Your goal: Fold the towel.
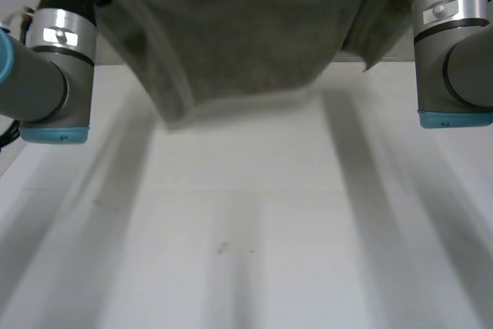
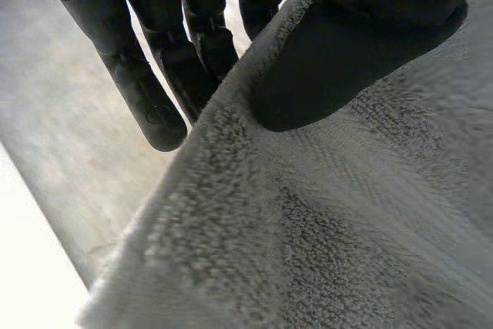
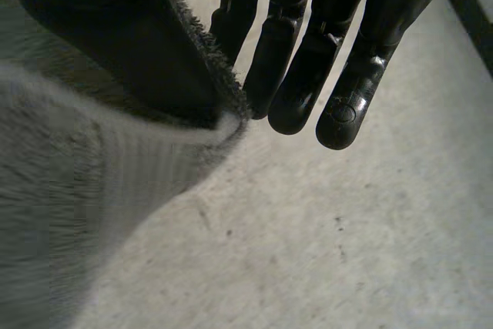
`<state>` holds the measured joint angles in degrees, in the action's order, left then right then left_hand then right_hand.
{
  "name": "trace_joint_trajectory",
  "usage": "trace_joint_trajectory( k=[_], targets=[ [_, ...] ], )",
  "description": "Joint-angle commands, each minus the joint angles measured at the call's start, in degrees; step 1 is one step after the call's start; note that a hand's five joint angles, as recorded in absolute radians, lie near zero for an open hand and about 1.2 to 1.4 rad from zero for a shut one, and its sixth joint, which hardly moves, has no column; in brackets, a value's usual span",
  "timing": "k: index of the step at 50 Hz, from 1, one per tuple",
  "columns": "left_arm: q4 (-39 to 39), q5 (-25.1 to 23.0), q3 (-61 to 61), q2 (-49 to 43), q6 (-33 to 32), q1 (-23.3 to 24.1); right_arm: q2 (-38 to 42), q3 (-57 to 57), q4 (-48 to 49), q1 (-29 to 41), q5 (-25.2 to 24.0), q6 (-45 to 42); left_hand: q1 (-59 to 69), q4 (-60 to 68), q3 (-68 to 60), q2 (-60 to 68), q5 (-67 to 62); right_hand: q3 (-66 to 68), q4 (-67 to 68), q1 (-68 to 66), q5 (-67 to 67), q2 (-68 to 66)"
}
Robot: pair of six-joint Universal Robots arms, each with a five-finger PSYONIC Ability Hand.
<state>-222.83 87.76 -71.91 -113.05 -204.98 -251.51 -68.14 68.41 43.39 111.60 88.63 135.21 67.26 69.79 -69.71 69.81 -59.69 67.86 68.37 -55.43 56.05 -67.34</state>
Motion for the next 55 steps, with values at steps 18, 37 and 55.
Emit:
trace_joint_trajectory(
  k=[18, 37, 55],
  targets=[
    [19.81, -2.94, -32.41, 1.96, -12.11, -2.67, 9.95, 14.29, -50.6, -2.44, -10.23, -0.03, 12.74, 10.21, -10.29, 10.19, -10.31, 12.14, 11.63, -24.57, 13.95, -12.66],
    [19.98, -2.07, -33.82, 4.33, -11.67, -2.76, 2.66, 27.39, -38.82, -12.19, -10.84, 20.27, 12.74, 10.21, -10.29, 10.19, -10.31, -36.08, -36.59, 23.64, -34.27, 35.56],
    [19.98, -2.51, -34.08, 3.72, -11.67, -6.8, 2.57, 31.08, -41.37, -22.38, -24.98, 15.72, 12.74, 10.21, -10.29, 10.19, -10.31, -37.1, -37.62, 24.67, -35.3, 36.58]
  ],
)
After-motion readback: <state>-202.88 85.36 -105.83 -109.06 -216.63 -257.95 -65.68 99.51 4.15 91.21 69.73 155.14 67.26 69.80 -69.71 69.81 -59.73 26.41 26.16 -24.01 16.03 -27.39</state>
